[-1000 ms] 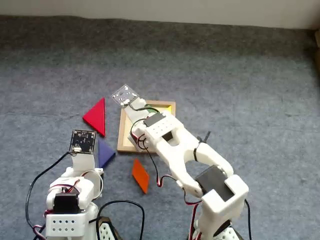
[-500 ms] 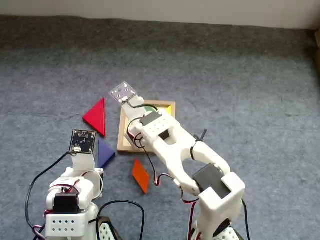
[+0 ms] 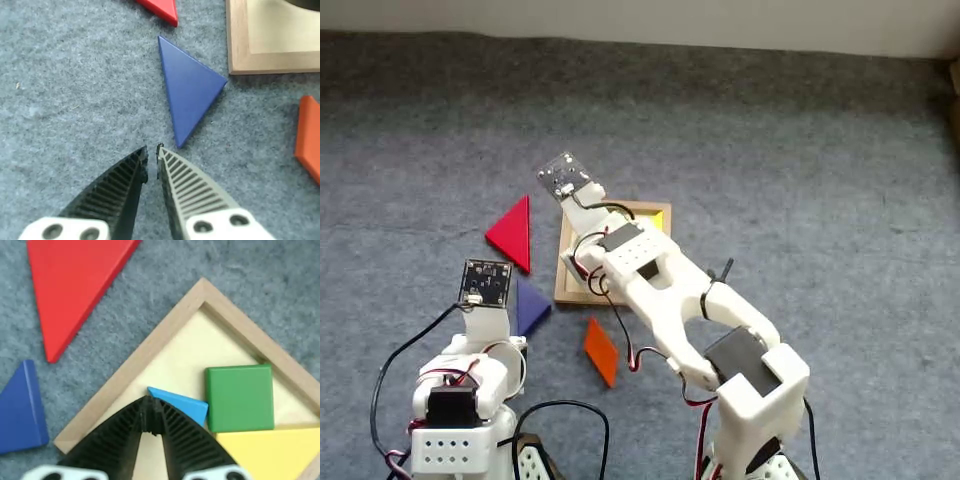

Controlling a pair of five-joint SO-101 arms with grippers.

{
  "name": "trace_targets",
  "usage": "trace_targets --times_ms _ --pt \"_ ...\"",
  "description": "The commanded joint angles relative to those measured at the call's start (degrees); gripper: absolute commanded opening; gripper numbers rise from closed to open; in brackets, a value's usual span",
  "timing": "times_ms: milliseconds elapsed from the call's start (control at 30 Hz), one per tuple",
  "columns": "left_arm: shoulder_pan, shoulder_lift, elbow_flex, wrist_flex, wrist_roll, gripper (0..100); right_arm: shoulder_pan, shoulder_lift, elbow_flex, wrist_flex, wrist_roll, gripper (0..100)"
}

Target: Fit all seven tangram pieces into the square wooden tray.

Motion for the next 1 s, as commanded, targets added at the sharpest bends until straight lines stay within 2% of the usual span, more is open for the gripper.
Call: trace_targets --times_ms 0,233,700,967 --pt "-0.3 -2.1 1.1 0.3 -0.4 5 1.5 -0.3 -2.9 -1.3 -0.6 2.4" --pt "-0.3 -2.1 1.1 0.3 -0.4 5 1.6 6.9 -6.7 -1.0 -0.6 2.4" --pt "-0.3 -2.1 1.1 0.3 -0.4 5 3.5 7.2 -8.7 -1.3 -0.6 2.4" --pt "-0.3 -2.1 1.1 0.3 -0.4 5 5.4 7.5 -8.3 -8.0 -0.6 2.4"
